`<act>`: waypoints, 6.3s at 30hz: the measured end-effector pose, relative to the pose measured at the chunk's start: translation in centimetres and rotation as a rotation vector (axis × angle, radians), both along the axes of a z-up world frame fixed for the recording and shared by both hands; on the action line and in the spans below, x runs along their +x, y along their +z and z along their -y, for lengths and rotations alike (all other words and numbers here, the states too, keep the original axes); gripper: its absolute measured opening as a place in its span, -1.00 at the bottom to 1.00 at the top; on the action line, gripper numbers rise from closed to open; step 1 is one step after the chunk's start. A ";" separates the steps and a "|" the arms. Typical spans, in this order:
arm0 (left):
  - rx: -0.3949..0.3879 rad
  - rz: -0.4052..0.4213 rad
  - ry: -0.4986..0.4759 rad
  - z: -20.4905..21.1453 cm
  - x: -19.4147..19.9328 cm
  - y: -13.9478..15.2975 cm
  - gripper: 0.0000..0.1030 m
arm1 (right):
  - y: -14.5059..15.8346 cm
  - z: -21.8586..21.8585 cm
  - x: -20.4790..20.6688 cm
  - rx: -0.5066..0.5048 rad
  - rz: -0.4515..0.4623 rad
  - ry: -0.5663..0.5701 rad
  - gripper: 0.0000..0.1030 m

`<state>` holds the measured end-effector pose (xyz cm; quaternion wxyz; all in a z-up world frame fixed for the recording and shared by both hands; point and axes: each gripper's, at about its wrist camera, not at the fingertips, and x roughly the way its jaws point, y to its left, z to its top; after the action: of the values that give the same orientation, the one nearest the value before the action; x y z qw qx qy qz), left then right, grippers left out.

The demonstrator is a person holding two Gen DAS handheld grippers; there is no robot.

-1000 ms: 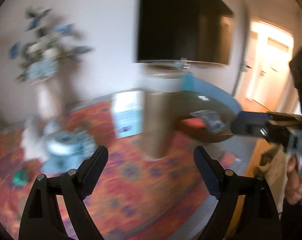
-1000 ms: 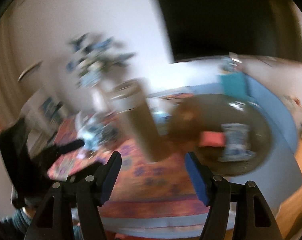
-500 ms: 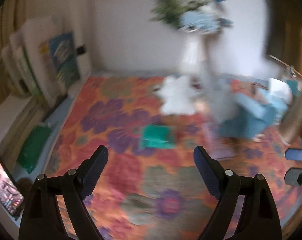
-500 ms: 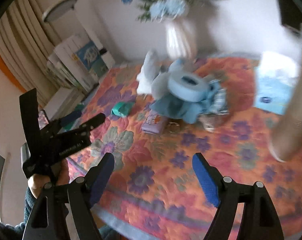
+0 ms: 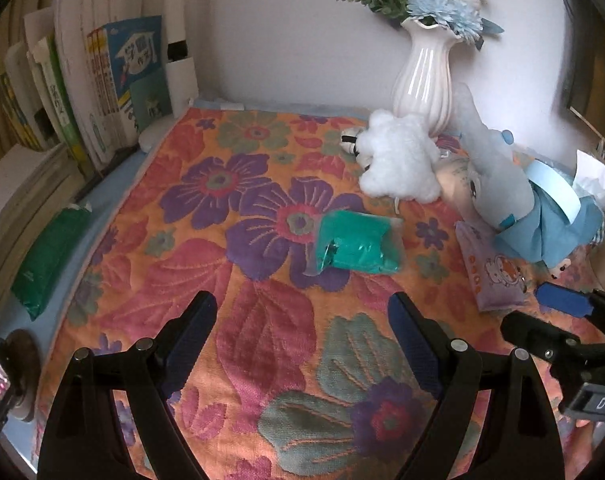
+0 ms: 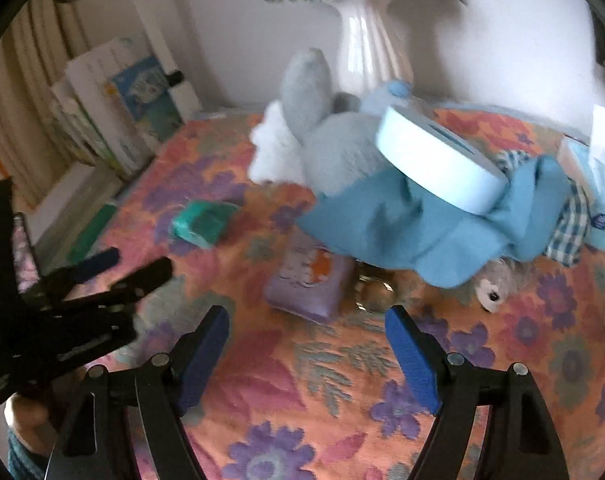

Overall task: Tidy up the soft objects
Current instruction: 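Return both open grippers to the quilt, then grasp the green pouch with the left gripper while the right grasps the Hello Kitty pack, then carry the green pouch and purple pack to the glass table and release, then return both open grippers to the quilt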

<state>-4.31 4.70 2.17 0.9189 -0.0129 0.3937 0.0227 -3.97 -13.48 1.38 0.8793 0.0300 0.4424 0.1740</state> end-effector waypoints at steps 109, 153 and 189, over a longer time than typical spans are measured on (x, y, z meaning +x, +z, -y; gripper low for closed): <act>-0.216 0.096 -0.503 15.7 -3.7 5.7 -0.24 | 5.9 14.8 -12.6 -0.038 0.184 -0.239 -0.25; -0.002 0.282 -0.918 42.3 -8.3 9.0 0.61 | 12.5 43.4 -9.9 0.229 0.129 -0.677 0.21; -0.194 0.073 -0.121 4.9 2.0 0.5 0.61 | 3.5 7.6 -3.0 0.034 0.132 -0.095 0.53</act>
<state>-2.31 -0.18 2.66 0.9266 -0.0787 0.3606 -0.0715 -7.01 -21.06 4.87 0.9130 0.0545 0.3787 0.1414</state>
